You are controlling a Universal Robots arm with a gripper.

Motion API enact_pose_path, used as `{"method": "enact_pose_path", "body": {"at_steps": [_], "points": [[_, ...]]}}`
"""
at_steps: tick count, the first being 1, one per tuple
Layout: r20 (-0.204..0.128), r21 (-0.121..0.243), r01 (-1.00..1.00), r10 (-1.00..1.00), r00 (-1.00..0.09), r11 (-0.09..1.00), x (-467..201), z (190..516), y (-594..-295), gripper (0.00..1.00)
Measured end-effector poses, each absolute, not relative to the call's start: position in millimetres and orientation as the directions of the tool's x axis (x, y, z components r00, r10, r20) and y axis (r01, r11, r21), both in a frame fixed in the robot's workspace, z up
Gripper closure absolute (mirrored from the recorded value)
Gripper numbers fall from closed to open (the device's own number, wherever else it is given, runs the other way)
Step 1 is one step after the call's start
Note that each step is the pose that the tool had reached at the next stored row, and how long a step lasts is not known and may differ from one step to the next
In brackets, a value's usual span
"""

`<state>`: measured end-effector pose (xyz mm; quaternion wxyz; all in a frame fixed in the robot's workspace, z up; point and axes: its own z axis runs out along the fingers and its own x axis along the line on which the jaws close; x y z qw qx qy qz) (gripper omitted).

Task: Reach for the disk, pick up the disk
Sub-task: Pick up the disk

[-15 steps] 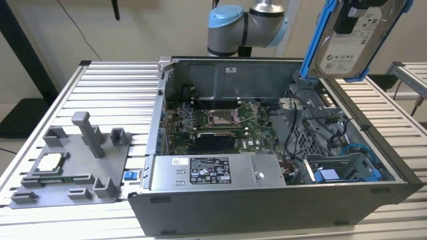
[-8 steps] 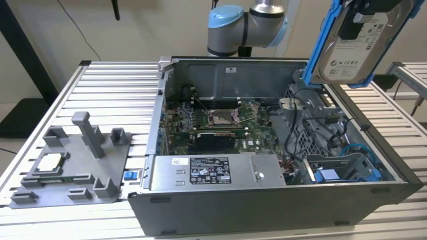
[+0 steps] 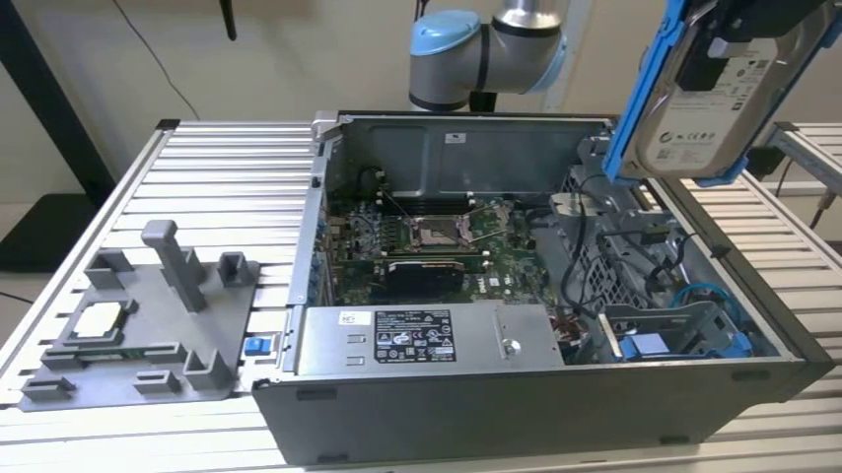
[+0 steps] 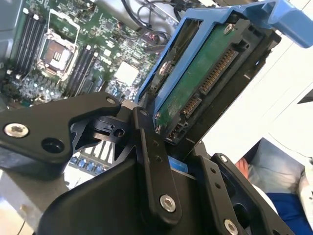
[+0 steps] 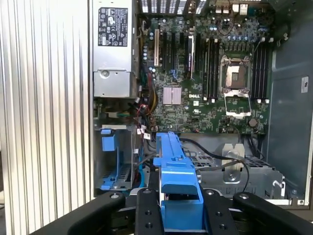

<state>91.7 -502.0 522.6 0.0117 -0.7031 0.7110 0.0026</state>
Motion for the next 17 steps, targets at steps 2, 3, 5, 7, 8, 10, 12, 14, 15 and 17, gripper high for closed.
{"method": "enact_pose_path", "body": {"at_steps": [2,3,5,7,8,10,12,14,15,17], "points": [[-0.020,-0.013,-1.000,-1.000,-0.011,0.011,91.7,521.7,-505.8,1.00],[-0.020,-0.013,-1.000,-1.000,-0.011,0.011,91.7,521.3,-507.9,1.00],[-0.020,-0.013,-1.000,-1.000,-0.010,0.011,91.7,520.4,-511.5,1.00],[-0.020,-0.013,-1.000,-1.000,-0.010,0.010,91.7,519.5,-515.8,1.00],[-0.020,-0.013,-1.000,-1.000,-0.010,0.010,91.7,519.0,-517.7,1.00],[-0.020,-0.013,-1.000,-1.000,-0.010,0.010,91.7,518.2,-521.7,1.00],[-0.020,-0.013,-1.000,-1.000,-0.010,0.010,91.7,517.2,-525.7,1.00],[-0.020,-0.013,-1.000,-1.000,-0.010,0.010,91.7,516.2,-529.9,1.00],[-0.020,-0.013,-1.000,-1.000,-0.009,0.010,91.7,515.7,-532.1,1.00],[-0.020,-0.013,-1.000,-1.000,-0.009,0.010,91.7,514.8,-535.8,1.00]]}}
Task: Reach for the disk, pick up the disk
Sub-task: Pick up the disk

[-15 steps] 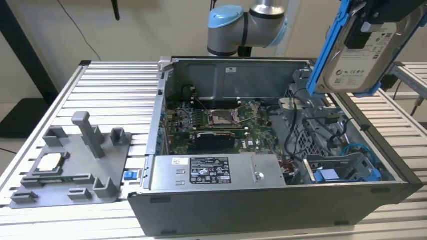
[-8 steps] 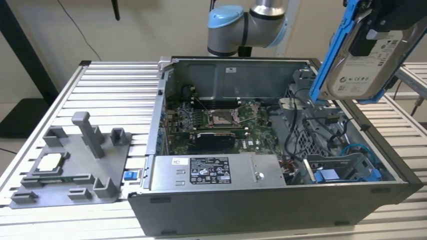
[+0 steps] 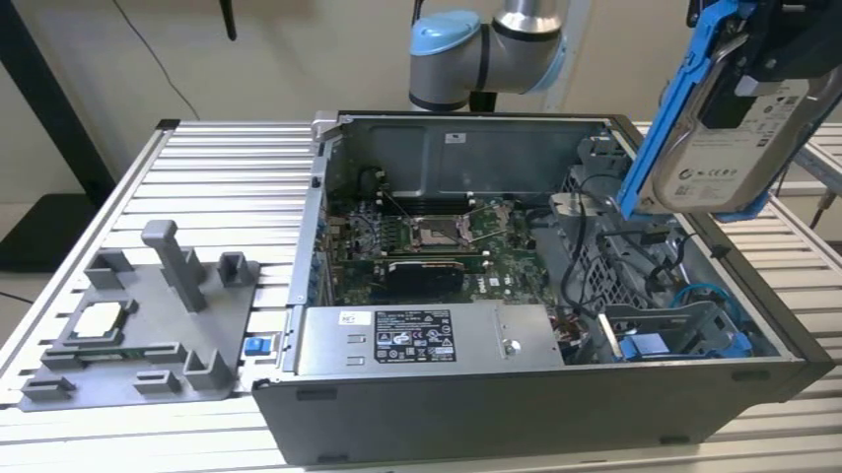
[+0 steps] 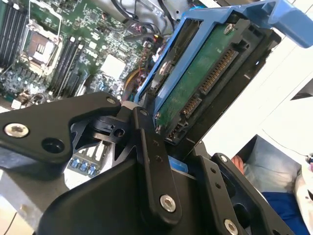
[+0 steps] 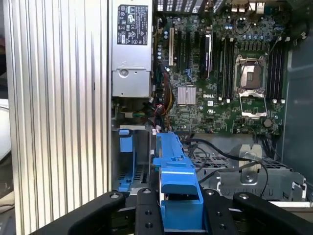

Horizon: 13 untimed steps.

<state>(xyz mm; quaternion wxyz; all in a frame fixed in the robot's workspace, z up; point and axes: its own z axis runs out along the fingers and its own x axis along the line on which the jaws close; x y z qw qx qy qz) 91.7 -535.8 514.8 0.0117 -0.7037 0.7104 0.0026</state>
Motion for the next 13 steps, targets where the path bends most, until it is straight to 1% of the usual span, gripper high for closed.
{"method": "enact_pose_path", "body": {"at_steps": [13], "points": [[-0.020,-0.012,-1.000,-1.000,-0.009,0.009,91.7,506.8,-560.4,1.00]]}}
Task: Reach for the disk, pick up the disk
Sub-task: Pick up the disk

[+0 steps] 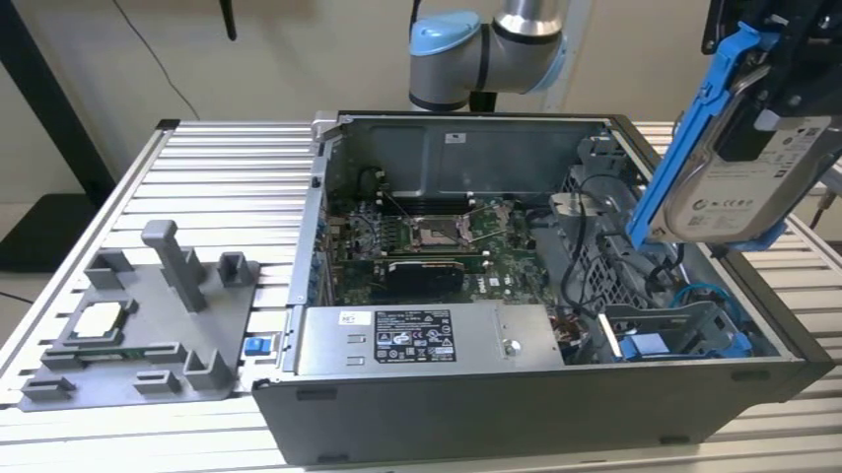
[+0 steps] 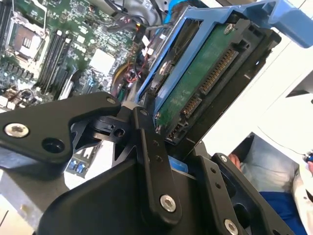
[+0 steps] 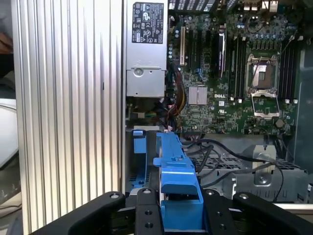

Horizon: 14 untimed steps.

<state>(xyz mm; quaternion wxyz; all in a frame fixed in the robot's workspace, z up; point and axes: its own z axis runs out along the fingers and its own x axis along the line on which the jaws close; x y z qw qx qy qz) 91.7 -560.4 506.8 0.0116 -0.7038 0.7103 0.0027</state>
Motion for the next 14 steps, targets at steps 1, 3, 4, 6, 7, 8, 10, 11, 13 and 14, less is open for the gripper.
{"method": "enact_pose_path", "body": {"at_steps": [1,3,4,6,7,8,10,11,13,14], "points": [[-0.020,-0.012,-1.000,-1.000,-0.009,0.009,91.7,505.9,-561.4,1.00],[-0.020,-0.012,-1.000,-1.000,-0.008,0.008,91.7,504.4,-562.7,1.00],[-0.020,-0.012,-1.000,-1.000,-0.007,0.008,91.7,503.8,-563.1,1.00],[-0.020,-0.012,-1.000,-1.000,-0.007,0.007,91.7,503.3,-563.2,1.00],[-0.020,-0.012,-1.000,-1.000,-0.007,0.007,91.7,503.3,-563.2,1.00],[-0.020,-0.012,-1.000,-1.000,-0.007,0.007,91.7,503.3,-563.3,1.00],[-0.020,-0.012,-1.000,-1.000,-0.007,0.007,91.7,503.2,-563.3,1.00],[-0.020,-0.012,-1.000,-1.000,-0.007,0.007,91.7,503.1,-563.3,1.00],[-0.020,-0.012,-1.000,-1.000,-0.007,0.007,91.7,502.8,-563.3,1.00],[-0.021,-0.012,-1.000,-1.000,-0.007,0.007,91.7,502.2,-563.4,1.00]]}}
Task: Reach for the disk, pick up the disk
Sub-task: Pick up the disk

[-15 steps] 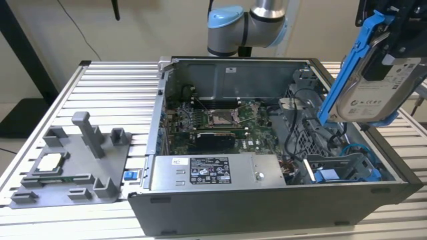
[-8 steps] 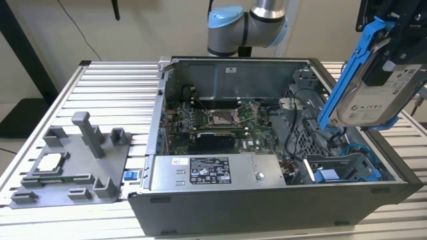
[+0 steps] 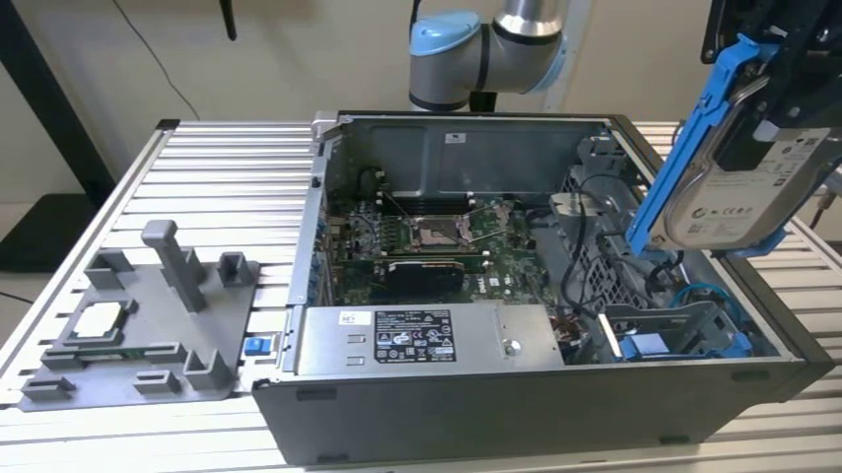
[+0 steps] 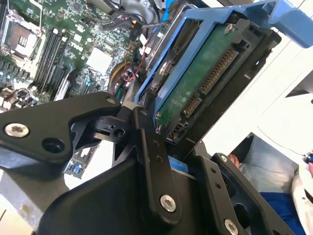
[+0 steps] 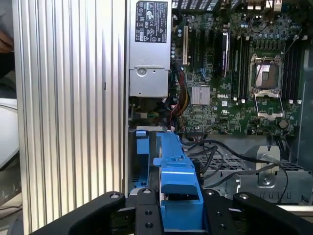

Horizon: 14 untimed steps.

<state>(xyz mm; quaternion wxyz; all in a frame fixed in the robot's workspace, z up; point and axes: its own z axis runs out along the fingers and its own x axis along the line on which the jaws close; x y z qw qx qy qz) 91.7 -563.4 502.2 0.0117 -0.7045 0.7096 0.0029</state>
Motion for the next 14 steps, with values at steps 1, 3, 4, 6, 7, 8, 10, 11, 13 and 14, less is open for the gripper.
{"method": "enact_pose_path", "body": {"at_steps": [1,3,4,6,7,8,10,11,13,14], "points": [[-0.021,-0.012,-1.000,-1.000,-0.007,0.007,91.7,501.5,-563.8,1.00],[-0.020,-0.012,-1.000,-1.000,-0.007,0.007,91.8,500.3,-564.7,1.00],[-0.020,-0.012,-1.000,-1.000,-0.007,0.007,91.9,499.5,-565.4,1.00],[-0.020,-0.012,-1.000,-1.000,-0.007,0.007,92.4,497.6,-567.5,1.00],[-0.020,-0.012,-1.000,-1.000,-0.007,0.007,92.5,496.5,-568.7,1.00],[-0.020,-0.012,-1.000,-1.000,-0.007,0.007,92.5,495.6,-570.0,1.00],[-0.020,-0.012,-1.000,-1.000,-0.007,0.007,92.6,493.6,-572.7,1.00],[-0.020,-0.012,-1.000,-1.000,-0.007,0.007,92.7,492.6,-573.9,1.00],[-0.020,-0.012,-1.000,-1.000,-0.007,0.007,92.8,490.7,-576.9,1.00],[-0.020,-0.012,-1.000,-1.000,-0.007,0.007,92.8,489.5,-578.5,1.00]]}}
